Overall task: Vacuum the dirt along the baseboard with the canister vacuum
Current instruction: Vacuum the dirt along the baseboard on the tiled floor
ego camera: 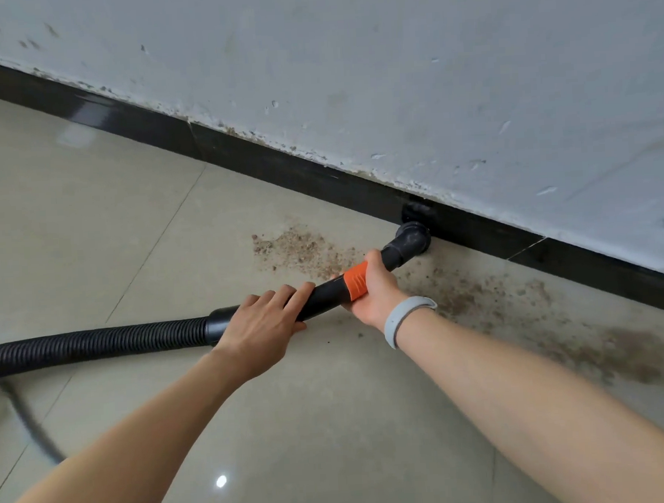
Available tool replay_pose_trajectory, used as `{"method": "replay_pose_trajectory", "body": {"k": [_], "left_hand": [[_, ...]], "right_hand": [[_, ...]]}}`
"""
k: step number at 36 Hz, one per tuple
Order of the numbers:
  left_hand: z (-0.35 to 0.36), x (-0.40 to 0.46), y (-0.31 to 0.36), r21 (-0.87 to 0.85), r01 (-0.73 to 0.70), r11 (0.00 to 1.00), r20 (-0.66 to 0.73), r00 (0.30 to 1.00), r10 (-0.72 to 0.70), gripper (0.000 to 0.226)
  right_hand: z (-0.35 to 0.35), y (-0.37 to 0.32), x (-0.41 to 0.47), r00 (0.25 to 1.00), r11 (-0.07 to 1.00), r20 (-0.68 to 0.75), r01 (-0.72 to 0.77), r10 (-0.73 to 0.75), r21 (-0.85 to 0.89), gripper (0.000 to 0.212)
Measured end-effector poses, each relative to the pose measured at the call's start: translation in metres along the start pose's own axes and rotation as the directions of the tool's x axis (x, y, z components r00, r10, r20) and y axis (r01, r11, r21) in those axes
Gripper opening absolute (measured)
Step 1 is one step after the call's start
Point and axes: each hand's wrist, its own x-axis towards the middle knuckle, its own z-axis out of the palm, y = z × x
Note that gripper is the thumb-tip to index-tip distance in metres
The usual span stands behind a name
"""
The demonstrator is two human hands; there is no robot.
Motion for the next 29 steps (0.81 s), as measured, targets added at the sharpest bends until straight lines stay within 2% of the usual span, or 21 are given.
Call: {"method": "replay_pose_trajectory", "body": {"k": [4, 10, 20, 22, 26, 29], "left_hand": [[0.002, 0.016, 0.024, -0.055, -0.028, 0.998, 0.017, 0.999, 0.029, 0.053], [-0.001, 0.033, 0.047, 0.000, -0.045, 0.999, 0.092, 0.995, 0.045, 0.052], [-0.013, 0.002, 0.022, -0.014, 0.046, 0.999, 0.066, 0.997, -0.045, 0.053], [-0.015, -0.009, 0.009, -0.027, 0.059, 0.998, -0.007, 0.998, -0.059, 0.046], [-0.026, -0.028, -0.005, 0.007, 0.222, 0.975, -0.081, 0.972, -0.221, 0.045], [-0.035, -0.040, -0.011, -0.040, 0.456, 0.889, -0.042, 0.888, -0.458, 0.041]], "right_hand": [[-0.026, -0.011, 0.002, 0.998, 1.000, -0.060, 0.020, -0.019, 0.010, 0.030], [-0.049, -0.023, 0.007, 0.991, 0.998, -0.119, 0.060, -0.058, 0.014, 0.036], [-0.014, -0.004, 0.004, 0.999, 0.999, 0.023, 0.049, -0.049, -0.003, 0.031], [0.001, 0.002, 0.003, 0.997, 0.998, 0.064, 0.044, -0.040, -0.051, 0.029], [0.040, 0.014, 0.002, 0.992, 0.980, 0.122, 0.047, -0.023, -0.192, 0.035], [0.072, 0.024, -0.002, 0.985, 0.961, 0.173, 0.071, -0.024, -0.269, 0.036]]}}
